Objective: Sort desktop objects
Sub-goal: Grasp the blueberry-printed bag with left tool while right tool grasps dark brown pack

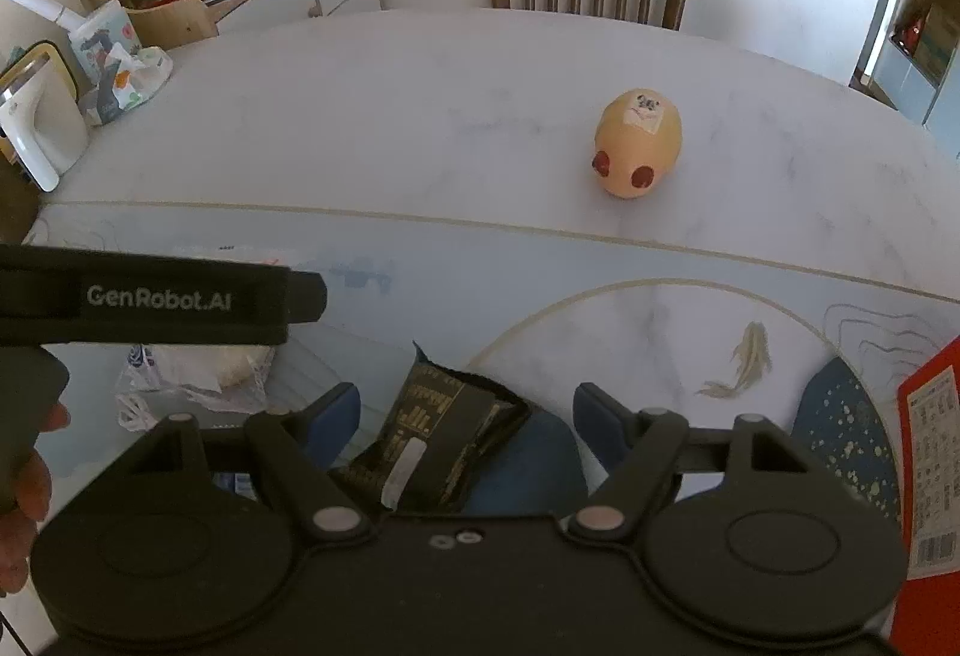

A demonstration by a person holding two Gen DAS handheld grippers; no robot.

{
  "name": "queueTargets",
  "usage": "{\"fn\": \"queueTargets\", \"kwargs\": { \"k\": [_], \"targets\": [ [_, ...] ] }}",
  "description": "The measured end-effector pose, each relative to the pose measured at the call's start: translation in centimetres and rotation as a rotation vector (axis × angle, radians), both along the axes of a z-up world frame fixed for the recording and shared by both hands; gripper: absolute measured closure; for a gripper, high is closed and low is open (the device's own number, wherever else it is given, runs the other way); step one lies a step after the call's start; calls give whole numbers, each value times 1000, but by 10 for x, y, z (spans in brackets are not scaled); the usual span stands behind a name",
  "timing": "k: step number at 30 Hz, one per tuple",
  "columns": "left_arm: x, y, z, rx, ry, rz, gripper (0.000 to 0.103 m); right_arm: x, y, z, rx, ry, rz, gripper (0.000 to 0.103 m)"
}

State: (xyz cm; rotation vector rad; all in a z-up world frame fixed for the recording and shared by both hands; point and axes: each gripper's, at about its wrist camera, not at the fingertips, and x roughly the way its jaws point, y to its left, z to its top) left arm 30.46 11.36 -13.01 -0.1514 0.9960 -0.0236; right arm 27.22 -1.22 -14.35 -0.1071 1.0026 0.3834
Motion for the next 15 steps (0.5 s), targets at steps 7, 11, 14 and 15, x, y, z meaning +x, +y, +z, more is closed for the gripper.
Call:
{"fn": "queueTargets", "kwargs": {
  "k": [7, 11, 14, 15],
  "targets": [
    [1, -2, -7, 16, 20, -8, 25, -1, 3, -5, -13, 24, -3, 39],
    [0, -6, -7, 48, 18, -18, 36, -2, 3, -5, -27, 17, -4, 47],
    [0, -6, -7, 56, 17, -21, 39, -2, 2, -6, -37, 11, -4, 53],
    [0, -6, -7, 57, 17, -21, 41, -1, 2, -6, -39, 11, -5, 54]
  ]
}}
